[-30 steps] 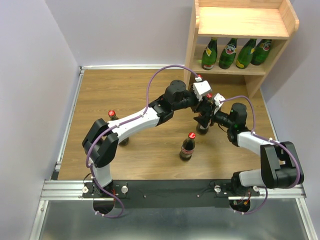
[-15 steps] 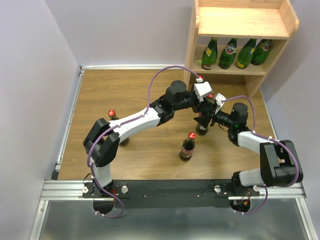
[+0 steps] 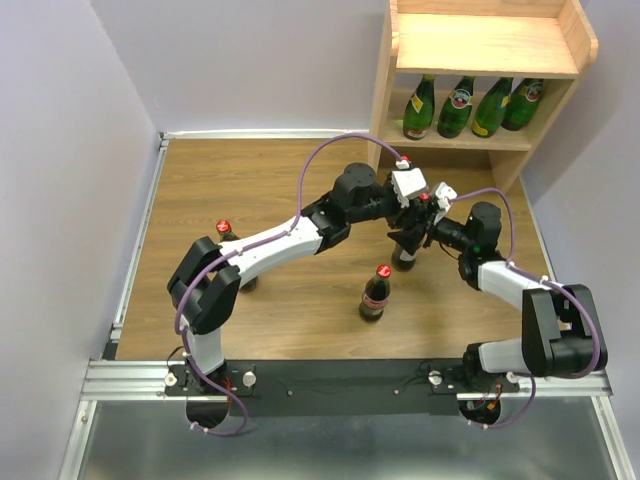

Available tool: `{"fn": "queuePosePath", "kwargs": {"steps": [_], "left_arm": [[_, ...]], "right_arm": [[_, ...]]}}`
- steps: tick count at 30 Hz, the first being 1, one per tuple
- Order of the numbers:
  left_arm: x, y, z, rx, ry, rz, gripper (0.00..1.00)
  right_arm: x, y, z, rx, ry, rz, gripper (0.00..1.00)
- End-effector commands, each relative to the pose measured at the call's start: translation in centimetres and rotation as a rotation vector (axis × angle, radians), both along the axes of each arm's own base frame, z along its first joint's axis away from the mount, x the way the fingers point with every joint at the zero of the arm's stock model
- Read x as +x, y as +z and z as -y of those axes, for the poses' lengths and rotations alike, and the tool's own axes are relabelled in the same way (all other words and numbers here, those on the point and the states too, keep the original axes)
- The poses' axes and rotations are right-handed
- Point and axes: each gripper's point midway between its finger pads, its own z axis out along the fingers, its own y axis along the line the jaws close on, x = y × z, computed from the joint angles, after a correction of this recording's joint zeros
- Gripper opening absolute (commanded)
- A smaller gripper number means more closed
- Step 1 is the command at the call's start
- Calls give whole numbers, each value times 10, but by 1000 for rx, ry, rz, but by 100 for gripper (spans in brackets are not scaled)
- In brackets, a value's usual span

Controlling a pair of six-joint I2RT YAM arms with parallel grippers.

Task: Place and organize the beverage onto the shelf
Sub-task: Adjust the drink.

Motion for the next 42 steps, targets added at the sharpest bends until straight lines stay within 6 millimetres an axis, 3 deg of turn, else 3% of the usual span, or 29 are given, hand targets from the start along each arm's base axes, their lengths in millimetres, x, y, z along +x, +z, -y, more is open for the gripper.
{"fn": "queuePosePath", "kwargs": {"steps": [1,23,30,37,42], "left_arm": [[-8,-6,10,8,-49,12,50],[-25,1,25,-23,-99,51,56],[-22,1,25,-24,-85,56,57],[-20,0,28,-28,-76,59,56],[-16,-1,30,-41,-59,48,50]], "right_arm": [[0,17,-3,-20,54,78,100],[-15,10,12,-116,27,82,100],[-18,5,16,-150,18,63,100],[-16,10,24,-156,-21,52,100],[-13,14,32,-140,-62,33,100]]}}
